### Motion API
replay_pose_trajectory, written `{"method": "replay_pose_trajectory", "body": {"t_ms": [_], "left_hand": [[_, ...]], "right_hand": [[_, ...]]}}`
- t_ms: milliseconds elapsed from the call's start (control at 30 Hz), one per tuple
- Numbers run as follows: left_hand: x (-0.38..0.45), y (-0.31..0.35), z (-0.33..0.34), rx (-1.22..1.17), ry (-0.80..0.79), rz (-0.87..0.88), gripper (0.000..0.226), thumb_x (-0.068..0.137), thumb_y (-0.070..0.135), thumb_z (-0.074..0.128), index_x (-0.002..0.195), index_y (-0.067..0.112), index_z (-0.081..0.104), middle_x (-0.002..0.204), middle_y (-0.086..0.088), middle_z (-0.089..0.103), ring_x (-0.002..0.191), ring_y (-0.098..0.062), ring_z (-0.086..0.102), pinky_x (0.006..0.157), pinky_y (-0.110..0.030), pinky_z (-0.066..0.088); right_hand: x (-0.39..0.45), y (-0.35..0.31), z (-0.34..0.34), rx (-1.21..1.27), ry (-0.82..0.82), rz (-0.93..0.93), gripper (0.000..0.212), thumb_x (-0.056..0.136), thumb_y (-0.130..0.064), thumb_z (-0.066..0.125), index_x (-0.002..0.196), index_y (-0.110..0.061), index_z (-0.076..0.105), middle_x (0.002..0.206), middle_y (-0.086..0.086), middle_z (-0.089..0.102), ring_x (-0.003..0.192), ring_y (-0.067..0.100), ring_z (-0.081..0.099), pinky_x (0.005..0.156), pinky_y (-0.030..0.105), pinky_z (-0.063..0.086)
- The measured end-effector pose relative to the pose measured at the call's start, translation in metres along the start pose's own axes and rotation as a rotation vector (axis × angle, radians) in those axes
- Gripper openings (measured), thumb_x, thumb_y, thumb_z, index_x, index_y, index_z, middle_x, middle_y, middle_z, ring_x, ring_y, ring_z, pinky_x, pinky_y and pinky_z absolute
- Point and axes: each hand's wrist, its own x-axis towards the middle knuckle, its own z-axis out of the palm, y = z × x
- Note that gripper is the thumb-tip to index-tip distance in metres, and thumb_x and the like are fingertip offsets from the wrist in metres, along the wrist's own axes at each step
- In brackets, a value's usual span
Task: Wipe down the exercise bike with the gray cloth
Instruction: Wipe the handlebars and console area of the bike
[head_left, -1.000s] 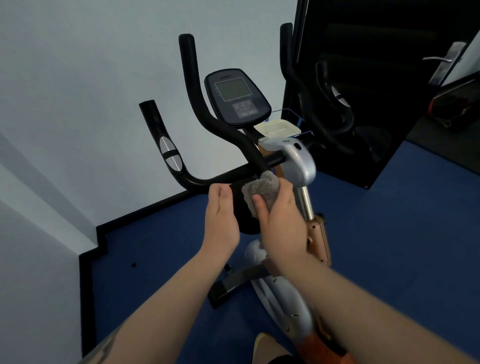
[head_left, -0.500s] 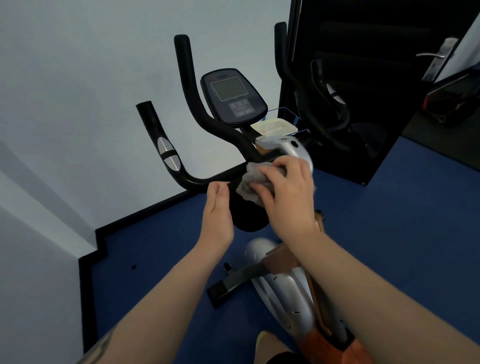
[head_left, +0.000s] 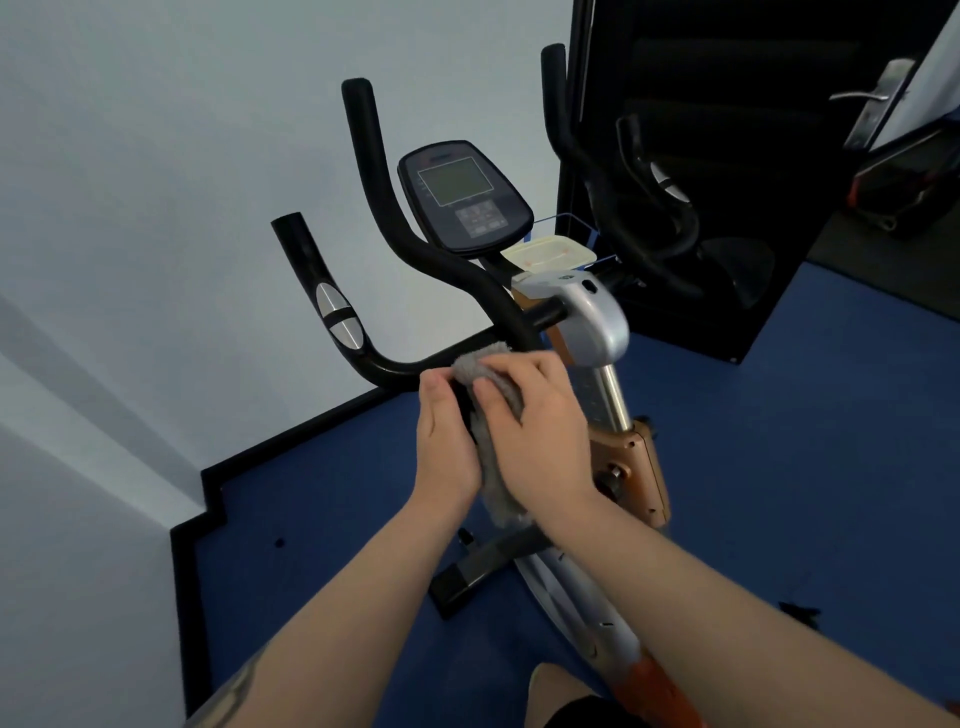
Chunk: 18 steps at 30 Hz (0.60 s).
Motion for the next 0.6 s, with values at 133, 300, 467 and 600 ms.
{"method": "replay_pose_trajectory", "body": {"t_ms": [133, 300, 467, 600], "left_hand": [[0.002, -0.003, -0.002, -0.021, 0.004, -0.037, 0.057, 0.104, 0.046, 0.020, 0.116, 0.006, 0.058, 0.115, -0.018, 0.065, 0.111, -0.029, 0.061, 0.100, -0.036, 0.049], [0.003, -0.002, -0.001, -0.025, 0.032, -0.091, 0.048, 0.106, 0.041, 0.026, 0.106, 0.005, 0.057, 0.104, -0.017, 0.063, 0.096, -0.028, 0.059, 0.097, -0.047, 0.047], [0.003, 0.000, -0.004, -0.003, -0.014, -0.053, 0.049, 0.107, 0.036, 0.025, 0.111, -0.004, 0.053, 0.102, -0.024, 0.059, 0.092, -0.030, 0.056, 0.092, -0.046, 0.048], [0.002, 0.002, -0.002, -0.033, -0.005, -0.039, 0.039, 0.108, 0.034, 0.027, 0.096, 0.006, 0.052, 0.091, -0.013, 0.054, 0.085, -0.021, 0.050, 0.082, -0.040, 0.044]], "right_hand": [[-0.011, -0.007, 0.008, 0.103, 0.030, 0.053, 0.013, 0.095, -0.030, 0.058, 0.106, -0.035, 0.063, 0.102, -0.018, 0.053, 0.092, 0.000, 0.057, 0.080, 0.029, 0.053], [0.007, -0.010, 0.007, 0.098, -0.061, 0.078, 0.009, 0.096, -0.029, 0.056, 0.098, -0.031, 0.064, 0.096, -0.013, 0.055, 0.088, 0.002, 0.057, 0.081, 0.030, 0.052], [-0.010, -0.008, 0.012, 0.113, -0.001, 0.063, 0.011, 0.097, -0.030, 0.054, 0.105, -0.032, 0.062, 0.098, -0.016, 0.051, 0.087, -0.001, 0.057, 0.075, 0.024, 0.053], [0.007, -0.008, 0.012, 0.020, -0.041, 0.054, 0.012, 0.098, -0.032, 0.052, 0.103, -0.029, 0.062, 0.099, -0.015, 0.051, 0.085, 0.001, 0.056, 0.073, 0.022, 0.050]]}}
